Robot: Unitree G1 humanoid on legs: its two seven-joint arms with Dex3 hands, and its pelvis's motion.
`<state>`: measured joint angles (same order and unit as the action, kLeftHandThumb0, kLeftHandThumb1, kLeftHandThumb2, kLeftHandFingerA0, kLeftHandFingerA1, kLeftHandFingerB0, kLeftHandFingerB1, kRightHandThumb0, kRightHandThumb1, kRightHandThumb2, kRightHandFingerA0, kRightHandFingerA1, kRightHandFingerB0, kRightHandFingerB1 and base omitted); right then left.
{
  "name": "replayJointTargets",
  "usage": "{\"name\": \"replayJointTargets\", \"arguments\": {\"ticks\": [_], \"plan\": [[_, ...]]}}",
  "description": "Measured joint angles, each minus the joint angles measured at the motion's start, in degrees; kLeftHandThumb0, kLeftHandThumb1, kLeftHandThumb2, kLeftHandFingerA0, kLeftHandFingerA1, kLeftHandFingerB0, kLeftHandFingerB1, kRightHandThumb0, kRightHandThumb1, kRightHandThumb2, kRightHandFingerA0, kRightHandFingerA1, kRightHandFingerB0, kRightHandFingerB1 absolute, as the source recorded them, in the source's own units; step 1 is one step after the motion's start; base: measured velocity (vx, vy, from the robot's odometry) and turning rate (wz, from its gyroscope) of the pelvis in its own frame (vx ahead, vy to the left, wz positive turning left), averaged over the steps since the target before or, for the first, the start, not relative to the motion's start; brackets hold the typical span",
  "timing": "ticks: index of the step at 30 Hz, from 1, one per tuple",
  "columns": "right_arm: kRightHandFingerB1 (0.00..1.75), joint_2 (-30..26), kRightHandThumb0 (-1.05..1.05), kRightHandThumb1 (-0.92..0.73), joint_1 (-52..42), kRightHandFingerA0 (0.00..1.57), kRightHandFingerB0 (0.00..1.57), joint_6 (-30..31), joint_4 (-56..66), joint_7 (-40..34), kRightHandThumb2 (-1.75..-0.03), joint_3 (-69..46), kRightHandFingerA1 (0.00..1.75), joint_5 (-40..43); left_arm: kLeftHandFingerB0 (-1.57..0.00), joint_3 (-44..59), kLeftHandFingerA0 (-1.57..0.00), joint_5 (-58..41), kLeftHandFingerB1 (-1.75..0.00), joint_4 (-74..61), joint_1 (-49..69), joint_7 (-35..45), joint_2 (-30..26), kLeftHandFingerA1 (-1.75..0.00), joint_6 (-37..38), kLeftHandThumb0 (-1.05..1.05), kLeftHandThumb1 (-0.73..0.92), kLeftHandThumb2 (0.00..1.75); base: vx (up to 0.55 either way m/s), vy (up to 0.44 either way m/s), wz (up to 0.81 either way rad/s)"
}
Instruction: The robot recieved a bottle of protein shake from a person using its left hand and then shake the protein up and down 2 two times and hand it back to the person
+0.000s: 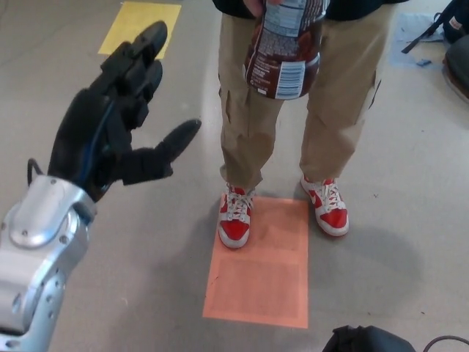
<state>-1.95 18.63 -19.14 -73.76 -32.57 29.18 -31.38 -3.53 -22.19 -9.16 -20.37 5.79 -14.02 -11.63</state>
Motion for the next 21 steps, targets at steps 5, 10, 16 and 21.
{"name": "replayJointTargets", "arguments": {"ticks": [5,10,16,21], "plan": [[0.83,0.03,-0.48,-0.5,0.0,1.08,0.92,0.0,0.0,-0.02,-1.18,0.29,1.02,-0.12,0.0,0.0,0.0,-3.03,0.0,0.05,-3.97,1.16,-0.85,-0.03,-4.6,-0.89,0.62,0.62,0.0,0.0,0.0],[0.82,0.05,-0.48,-0.5,-0.01,1.09,0.93,-0.01,0.0,-0.05,-1.19,0.53,1.03,-0.18,0.0,-0.03,0.0,-5.57,0.0,0.19,-7.68,2.01,-1.26,0.0,-8.85,-0.88,0.64,0.61,0.0,0.0,0.0],[0.82,0.06,-0.5,-0.5,-0.08,1.09,0.92,-0.06,-0.01,-0.08,-1.17,0.74,1.03,-0.19,0.0,-0.51,0.0,-8.04,0.0,0.54,-12.16,3.17,-1.29,-0.1,-14.18,-0.87,0.53,0.88,0.0,0.0,0.0],[0.74,0.06,-0.5,-0.51,-0.24,1.05,0.96,-0.15,-0.02,-0.16,-1.14,0.89,1.04,-0.25,0.0,-1.02,0.0,-9.97,0.0,0.61,-15.67,4.03,-1.26,-0.02,-18.76,-0.8,0.56,0.62,0.0,0.0,0.0]]}}
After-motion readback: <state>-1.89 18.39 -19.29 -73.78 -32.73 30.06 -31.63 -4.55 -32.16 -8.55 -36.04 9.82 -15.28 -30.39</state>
